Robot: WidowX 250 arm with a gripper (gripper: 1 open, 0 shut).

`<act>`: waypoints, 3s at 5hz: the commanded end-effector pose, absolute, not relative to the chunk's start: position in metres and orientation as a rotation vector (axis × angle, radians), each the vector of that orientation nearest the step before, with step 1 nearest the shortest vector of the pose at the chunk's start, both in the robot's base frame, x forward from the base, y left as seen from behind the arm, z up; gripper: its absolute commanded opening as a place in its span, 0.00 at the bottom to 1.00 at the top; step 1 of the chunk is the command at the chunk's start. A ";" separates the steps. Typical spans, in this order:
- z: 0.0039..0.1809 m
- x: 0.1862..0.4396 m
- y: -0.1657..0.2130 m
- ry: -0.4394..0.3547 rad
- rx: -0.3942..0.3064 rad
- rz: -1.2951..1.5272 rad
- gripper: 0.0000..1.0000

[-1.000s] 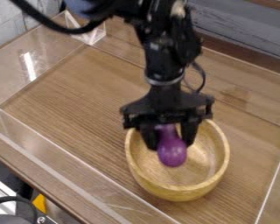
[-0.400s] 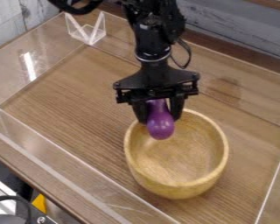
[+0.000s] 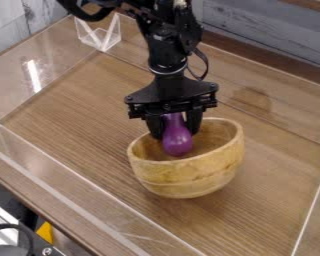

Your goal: Remove the purple eggplant from inside the brown bowl and put it on the table

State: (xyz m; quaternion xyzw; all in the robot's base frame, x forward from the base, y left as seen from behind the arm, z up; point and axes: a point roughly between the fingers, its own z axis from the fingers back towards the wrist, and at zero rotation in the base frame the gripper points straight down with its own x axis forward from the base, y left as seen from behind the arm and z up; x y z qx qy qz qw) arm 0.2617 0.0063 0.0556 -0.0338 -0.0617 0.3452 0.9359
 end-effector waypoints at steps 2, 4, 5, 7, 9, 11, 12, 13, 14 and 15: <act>0.086 0.270 0.007 -0.200 -0.079 0.720 0.00; 0.085 0.275 0.026 -0.258 -0.045 0.778 0.00; 0.088 0.264 0.040 -0.275 -0.030 0.784 0.00; 0.084 0.248 0.074 -0.303 0.005 0.806 0.00; 0.074 0.253 0.066 -0.307 0.019 0.831 0.00; 0.055 0.247 0.048 -0.318 0.030 0.836 0.00; 0.047 0.243 0.039 -0.323 0.034 0.835 0.00; 0.051 0.245 0.045 -0.326 0.041 0.866 0.00; 0.056 0.246 0.051 -0.328 0.049 0.895 0.00; 0.061 0.248 0.057 -0.331 0.057 0.924 0.00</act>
